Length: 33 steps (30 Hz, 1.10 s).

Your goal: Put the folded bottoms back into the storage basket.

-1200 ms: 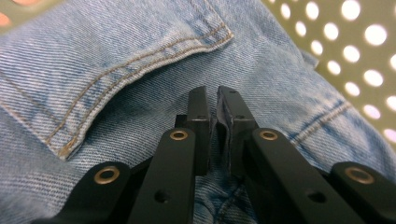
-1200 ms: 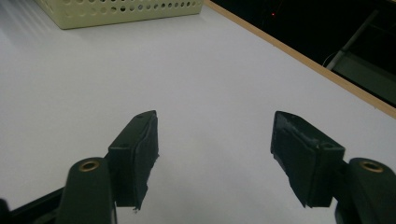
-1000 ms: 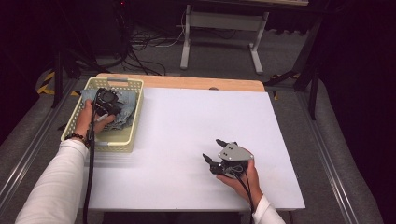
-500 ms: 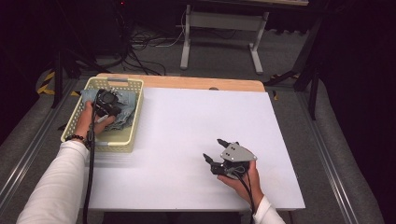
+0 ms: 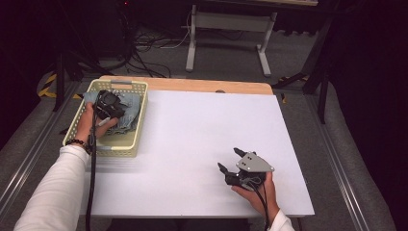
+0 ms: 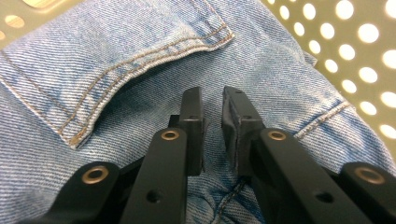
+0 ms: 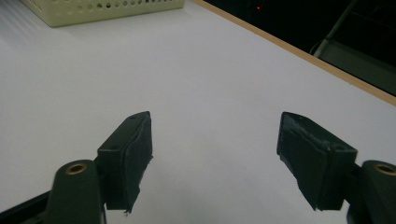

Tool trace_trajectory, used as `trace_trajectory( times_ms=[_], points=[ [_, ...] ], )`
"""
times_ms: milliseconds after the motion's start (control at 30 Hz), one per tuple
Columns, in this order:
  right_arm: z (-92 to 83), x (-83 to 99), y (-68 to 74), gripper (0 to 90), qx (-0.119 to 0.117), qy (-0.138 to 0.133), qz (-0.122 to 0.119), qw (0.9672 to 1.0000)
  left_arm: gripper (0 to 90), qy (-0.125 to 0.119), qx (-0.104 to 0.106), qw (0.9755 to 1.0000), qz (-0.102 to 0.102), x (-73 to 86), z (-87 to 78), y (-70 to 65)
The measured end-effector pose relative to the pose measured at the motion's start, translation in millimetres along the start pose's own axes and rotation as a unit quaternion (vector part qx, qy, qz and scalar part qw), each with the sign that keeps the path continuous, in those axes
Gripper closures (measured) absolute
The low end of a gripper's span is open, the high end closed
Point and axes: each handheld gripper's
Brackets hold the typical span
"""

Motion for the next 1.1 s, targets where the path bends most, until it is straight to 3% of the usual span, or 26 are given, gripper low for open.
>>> trace_trajectory(
  times_ms=[367, 500, 633, 833, 900, 1100],
  points=[
    [-1.6, 6.2, -0.7, 25.6, -0.003, 0.004, 0.009, 0.9999, 68.1, -0.05, -0.005, 0.9986, -0.018, 4.7, -14.6, 1.3],
    [0.6, 7.4, 0.8, 25.6, -0.012, 0.007, 0.012, 0.9998, 59.6, -0.082, -0.001, 0.9959, -0.038, 6.2, -22.0, 3.9],
    [2.0, 6.2, 3.1, 25.6, -0.017, 0.006, 0.009, 0.9998, 45.9, -0.119, 0.017, 0.9911, -0.057, 6.8, -29.5, 2.2],
    [3.7, 6.6, 3.2, 25.6, -0.019, 0.007, 0.011, 0.9997, 34.6, -0.129, 0.016, 0.9904, -0.049, 5.9, -33.9, -3.3],
    [3.4, 6.6, 2.8, 25.6, -0.018, 0.005, 0.012, 0.9998, 31.2, -0.141, 0.016, 0.9883, -0.056, 5.4, -35.6, -4.8],
    [2.7, 6.9, 1.6, 25.4, -0.015, 0.003, 0.015, 0.9998, 20.7, -0.151, 0.024, 0.9863, -0.062, 4.2, -37.7, -8.7]
  ],
)
Point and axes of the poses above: each handheld gripper's, and its own axes: z roughly forward along the jaws, x roughly out of its underside, y roughly to its left, and after that the axes turned 8 degrees about -z, right-handed
